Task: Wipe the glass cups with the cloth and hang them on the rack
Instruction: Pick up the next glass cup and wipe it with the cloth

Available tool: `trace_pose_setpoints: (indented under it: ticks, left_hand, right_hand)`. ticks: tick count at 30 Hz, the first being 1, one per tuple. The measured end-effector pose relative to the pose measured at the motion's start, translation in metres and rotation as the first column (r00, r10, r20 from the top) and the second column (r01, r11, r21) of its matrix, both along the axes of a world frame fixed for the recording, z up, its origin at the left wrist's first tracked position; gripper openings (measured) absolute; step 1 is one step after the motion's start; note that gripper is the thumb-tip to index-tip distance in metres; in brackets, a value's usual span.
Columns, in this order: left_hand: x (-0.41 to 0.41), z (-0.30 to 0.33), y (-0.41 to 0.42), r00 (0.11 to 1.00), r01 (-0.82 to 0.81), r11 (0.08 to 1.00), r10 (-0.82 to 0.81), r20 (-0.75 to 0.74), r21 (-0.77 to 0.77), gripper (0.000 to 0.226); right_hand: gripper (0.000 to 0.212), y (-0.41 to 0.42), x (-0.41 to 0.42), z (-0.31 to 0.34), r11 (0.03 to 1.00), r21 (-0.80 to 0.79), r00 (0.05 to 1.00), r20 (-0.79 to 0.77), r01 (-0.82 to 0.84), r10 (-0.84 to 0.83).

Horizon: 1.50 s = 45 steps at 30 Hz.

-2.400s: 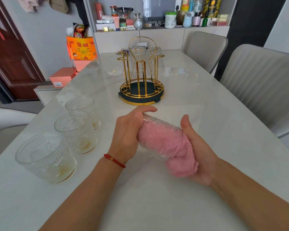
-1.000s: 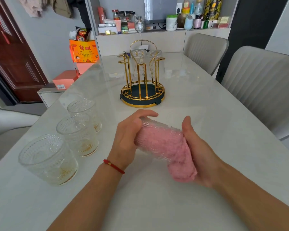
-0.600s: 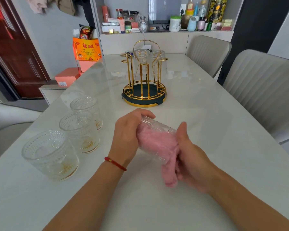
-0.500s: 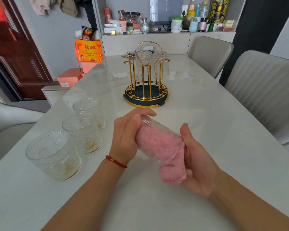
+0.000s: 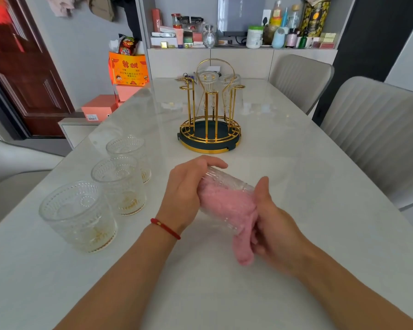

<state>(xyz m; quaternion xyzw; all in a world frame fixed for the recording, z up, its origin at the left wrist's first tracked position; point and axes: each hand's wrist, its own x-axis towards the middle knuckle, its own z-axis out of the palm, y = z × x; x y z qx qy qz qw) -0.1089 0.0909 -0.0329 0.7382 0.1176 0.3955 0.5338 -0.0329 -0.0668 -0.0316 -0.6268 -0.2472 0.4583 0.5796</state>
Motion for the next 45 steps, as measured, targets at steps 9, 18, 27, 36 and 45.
trace_pose_setpoints:
  ticks: [9,18,27,36,45]
  left_hand:
    - [-0.002,0.002,0.002,0.987,0.110,0.993,-0.115,-0.116,-0.050,0.046]
    - [0.005,0.000,-0.003,0.997,-0.065,0.992,0.061,-0.040,-0.109,0.044]
    - [0.001,-0.001,0.005,0.994,0.112,0.994,-0.112,0.004,0.015,0.051]
    - [0.005,0.000,-0.008,0.998,-0.054,0.995,0.057,0.032,-0.083,0.038]
    - [0.000,-0.001,0.004,0.998,0.042,0.998,-0.044,-0.051,-0.035,0.047]
  right_hand:
    - [0.093,0.003,0.011,0.002,0.994,0.111,0.999,-0.025,-0.021,0.024]
    - [0.101,0.000,0.004,-0.001,0.998,-0.026,0.973,0.224,-0.060,0.064]
    - [0.090,0.001,0.014,0.013,0.994,0.106,0.991,-0.124,-0.028,0.041]
    - [0.107,-0.001,0.001,0.000,0.998,0.007,0.942,0.330,-0.070,0.064]
    - [0.084,0.009,0.010,0.009,0.987,0.155,0.984,-0.168,-0.032,0.059]
